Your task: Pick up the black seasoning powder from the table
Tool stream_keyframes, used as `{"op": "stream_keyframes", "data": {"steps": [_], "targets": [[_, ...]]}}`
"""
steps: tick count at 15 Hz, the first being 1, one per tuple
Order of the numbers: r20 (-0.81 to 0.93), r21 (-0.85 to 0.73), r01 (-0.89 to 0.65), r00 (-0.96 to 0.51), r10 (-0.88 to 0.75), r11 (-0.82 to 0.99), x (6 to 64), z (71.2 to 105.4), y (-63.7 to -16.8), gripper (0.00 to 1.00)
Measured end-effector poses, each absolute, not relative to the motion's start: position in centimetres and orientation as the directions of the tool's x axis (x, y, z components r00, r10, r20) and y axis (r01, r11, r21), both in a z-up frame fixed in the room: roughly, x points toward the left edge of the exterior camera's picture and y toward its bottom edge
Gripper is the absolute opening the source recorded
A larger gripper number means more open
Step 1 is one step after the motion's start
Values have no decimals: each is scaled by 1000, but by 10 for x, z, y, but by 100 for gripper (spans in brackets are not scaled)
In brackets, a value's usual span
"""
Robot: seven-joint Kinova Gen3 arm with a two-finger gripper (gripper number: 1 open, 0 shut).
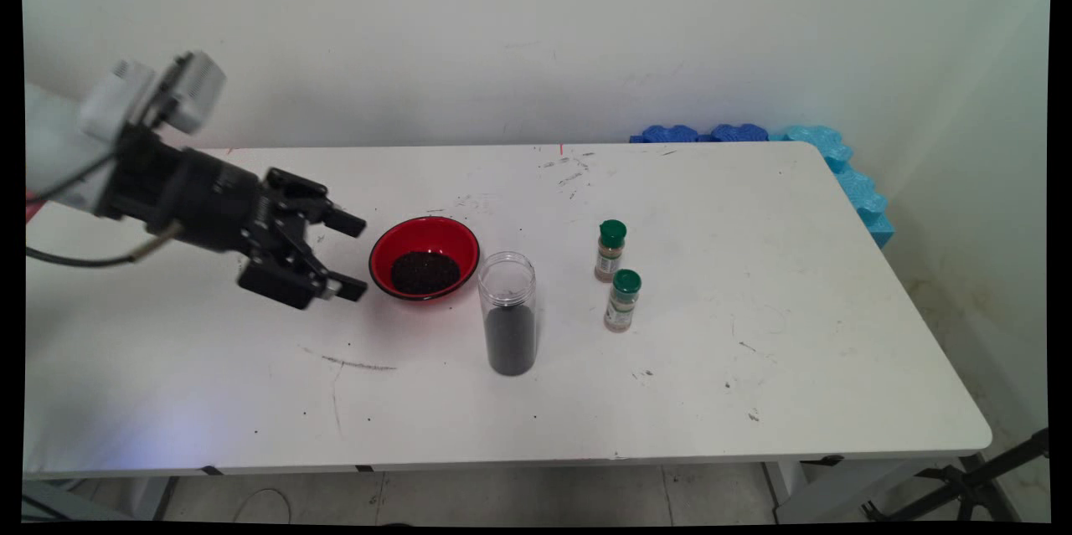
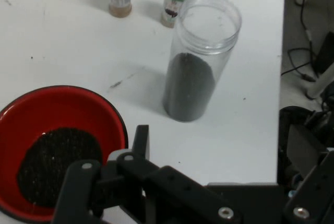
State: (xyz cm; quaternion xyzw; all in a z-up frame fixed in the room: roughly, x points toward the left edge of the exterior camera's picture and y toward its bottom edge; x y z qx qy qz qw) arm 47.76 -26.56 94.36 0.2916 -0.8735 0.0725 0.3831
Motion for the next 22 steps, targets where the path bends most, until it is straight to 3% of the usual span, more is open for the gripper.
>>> {"op": "stream_keyframes", "data": {"steps": [11,22], "targets": [[724,45,-515,-573,-383,856,435,869,-298,100],[743,48,-441,-584,-327,896,397,833,-329,100]]}}
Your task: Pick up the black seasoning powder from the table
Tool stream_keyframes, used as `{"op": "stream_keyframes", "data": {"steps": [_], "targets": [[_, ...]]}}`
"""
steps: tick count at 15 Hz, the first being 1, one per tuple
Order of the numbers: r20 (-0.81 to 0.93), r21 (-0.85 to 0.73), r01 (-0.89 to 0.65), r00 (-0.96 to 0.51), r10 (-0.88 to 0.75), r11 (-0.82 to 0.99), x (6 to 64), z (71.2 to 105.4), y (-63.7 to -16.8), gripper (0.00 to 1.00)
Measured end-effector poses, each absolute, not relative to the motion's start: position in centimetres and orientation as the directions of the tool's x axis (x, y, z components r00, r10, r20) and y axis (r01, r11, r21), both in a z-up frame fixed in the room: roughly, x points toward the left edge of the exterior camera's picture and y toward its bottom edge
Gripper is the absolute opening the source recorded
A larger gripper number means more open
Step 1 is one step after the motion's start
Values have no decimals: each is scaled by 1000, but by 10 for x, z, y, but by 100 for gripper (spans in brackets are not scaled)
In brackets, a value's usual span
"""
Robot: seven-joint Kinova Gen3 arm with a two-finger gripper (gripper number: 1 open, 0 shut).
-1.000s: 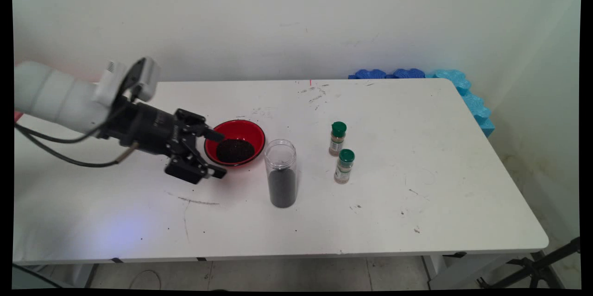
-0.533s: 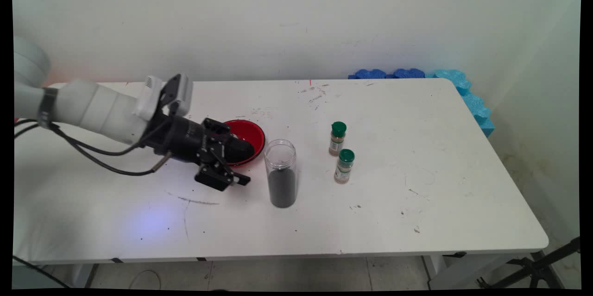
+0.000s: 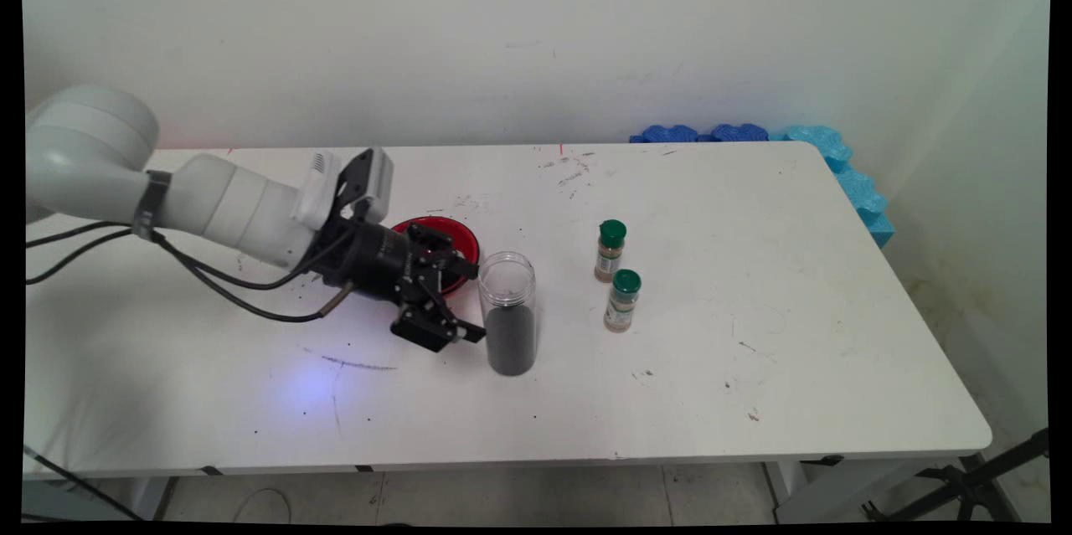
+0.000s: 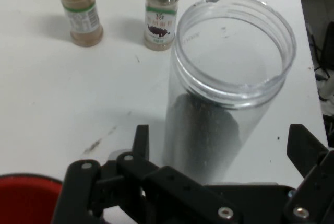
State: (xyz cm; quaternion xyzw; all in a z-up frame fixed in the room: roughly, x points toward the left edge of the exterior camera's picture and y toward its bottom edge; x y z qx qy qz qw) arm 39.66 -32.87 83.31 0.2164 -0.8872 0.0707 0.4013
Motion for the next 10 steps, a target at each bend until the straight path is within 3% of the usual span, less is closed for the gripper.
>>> {"op": "stream_keyframes", "data": {"steps": [10], "targets": [[756,63,-418,-573,-317,906,378,819,-342,100]]}}
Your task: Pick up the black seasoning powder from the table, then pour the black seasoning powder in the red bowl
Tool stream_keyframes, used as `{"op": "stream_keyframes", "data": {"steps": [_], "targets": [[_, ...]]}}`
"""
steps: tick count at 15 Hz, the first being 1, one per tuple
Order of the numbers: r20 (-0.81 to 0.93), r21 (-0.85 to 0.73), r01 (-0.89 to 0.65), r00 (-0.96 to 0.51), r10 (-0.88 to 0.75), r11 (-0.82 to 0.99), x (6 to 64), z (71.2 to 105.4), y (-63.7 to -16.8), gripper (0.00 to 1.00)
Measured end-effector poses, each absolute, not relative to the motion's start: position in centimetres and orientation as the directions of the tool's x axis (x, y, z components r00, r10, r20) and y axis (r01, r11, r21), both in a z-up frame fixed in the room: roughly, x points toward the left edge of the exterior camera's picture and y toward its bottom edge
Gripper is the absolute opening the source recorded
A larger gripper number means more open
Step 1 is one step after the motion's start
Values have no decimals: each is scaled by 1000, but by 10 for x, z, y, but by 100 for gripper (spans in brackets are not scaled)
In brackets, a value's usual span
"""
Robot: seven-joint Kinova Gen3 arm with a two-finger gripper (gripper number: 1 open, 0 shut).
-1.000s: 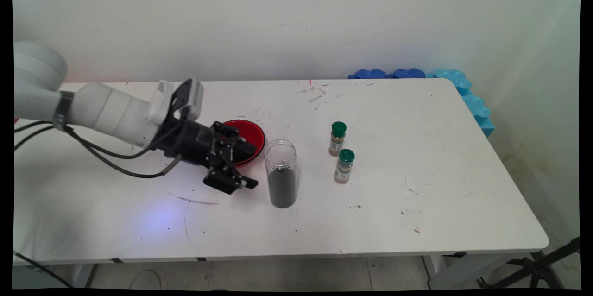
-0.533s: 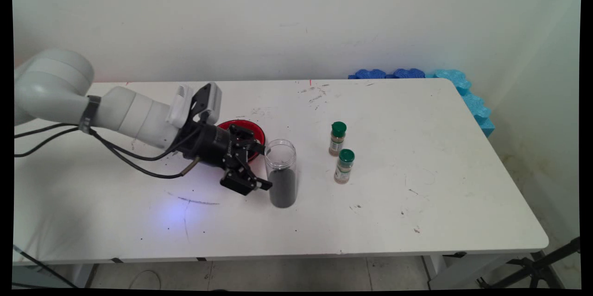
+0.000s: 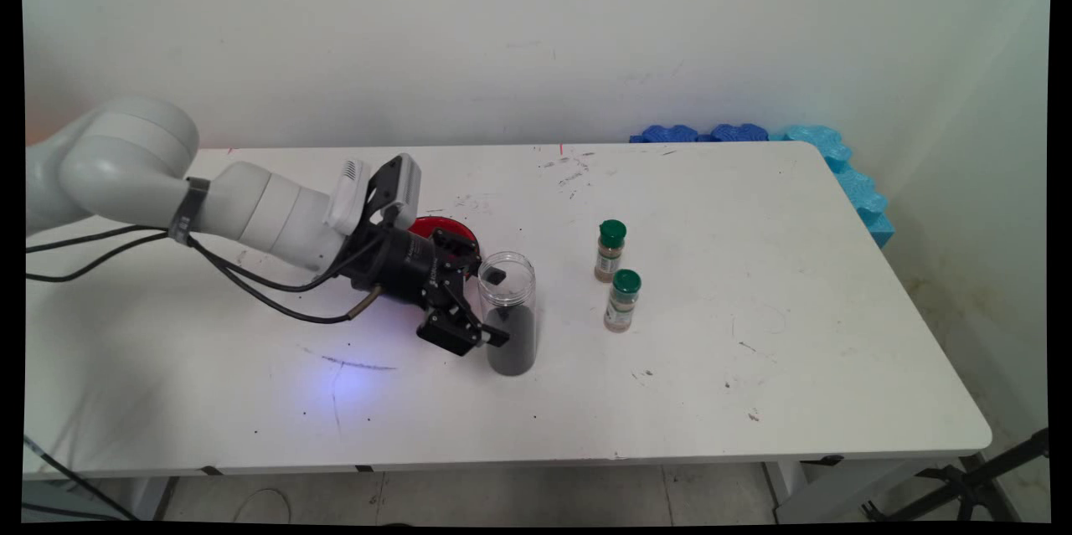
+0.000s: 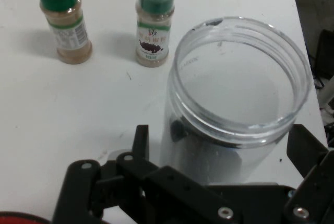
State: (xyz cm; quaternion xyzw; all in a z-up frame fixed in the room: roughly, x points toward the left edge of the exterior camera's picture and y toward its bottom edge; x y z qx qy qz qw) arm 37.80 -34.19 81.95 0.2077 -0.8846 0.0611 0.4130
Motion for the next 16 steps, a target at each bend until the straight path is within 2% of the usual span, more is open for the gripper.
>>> {"op": "stream_keyframes", "data": {"steps": [1,2,9,16], "targets": [[756,65,-417,-572,-317,907,377,819,-343,100],[757,66,-417,-571,-318,907,376,818,-343,0],[761,83,-409,-562,-323,909,377,825,-341,0],[753,74,-411,-574,-321,908,398,867,-332,0]]}}
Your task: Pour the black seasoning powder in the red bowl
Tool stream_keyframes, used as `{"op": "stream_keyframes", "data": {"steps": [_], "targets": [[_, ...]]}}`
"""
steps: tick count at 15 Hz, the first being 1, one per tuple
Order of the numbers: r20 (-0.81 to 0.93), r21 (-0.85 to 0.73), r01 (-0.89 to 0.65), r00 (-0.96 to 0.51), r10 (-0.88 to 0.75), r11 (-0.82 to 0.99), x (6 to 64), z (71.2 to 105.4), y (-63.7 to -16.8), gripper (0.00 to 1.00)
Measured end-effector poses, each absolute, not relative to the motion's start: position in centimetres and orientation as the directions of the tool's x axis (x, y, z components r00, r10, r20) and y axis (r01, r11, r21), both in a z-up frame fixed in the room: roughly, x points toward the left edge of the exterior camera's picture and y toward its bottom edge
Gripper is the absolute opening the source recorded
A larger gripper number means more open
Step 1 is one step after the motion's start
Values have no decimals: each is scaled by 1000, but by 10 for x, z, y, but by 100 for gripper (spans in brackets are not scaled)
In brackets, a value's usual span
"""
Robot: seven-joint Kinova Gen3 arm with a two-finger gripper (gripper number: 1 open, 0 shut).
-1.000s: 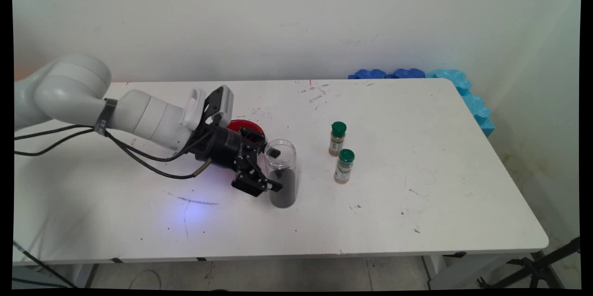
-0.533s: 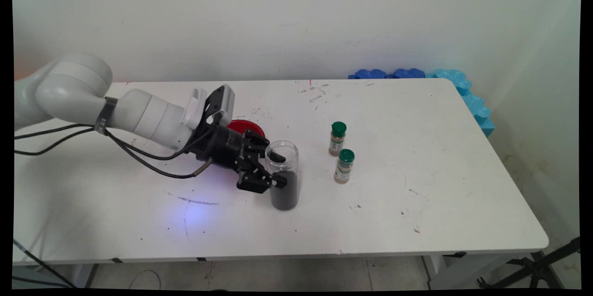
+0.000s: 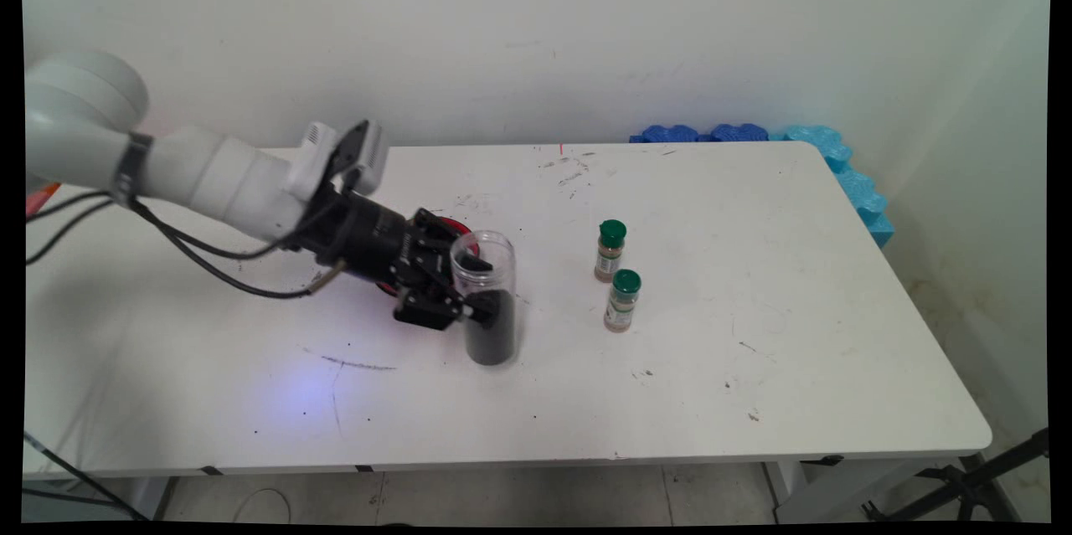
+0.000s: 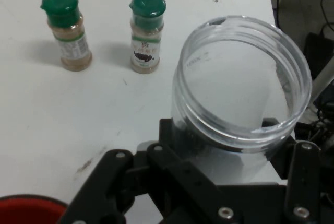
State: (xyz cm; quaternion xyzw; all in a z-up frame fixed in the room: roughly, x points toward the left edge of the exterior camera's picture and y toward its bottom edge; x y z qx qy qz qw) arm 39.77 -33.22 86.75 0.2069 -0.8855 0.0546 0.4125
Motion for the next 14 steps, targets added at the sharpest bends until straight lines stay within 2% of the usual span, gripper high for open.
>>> {"op": "stream_keyframes", "data": {"steps": [9,14], "targets": [[756,57,-425,-573,-317,903,437,950,-326,0],[738,101,-494,-545,-398,864,459,980,-327,0]]}}
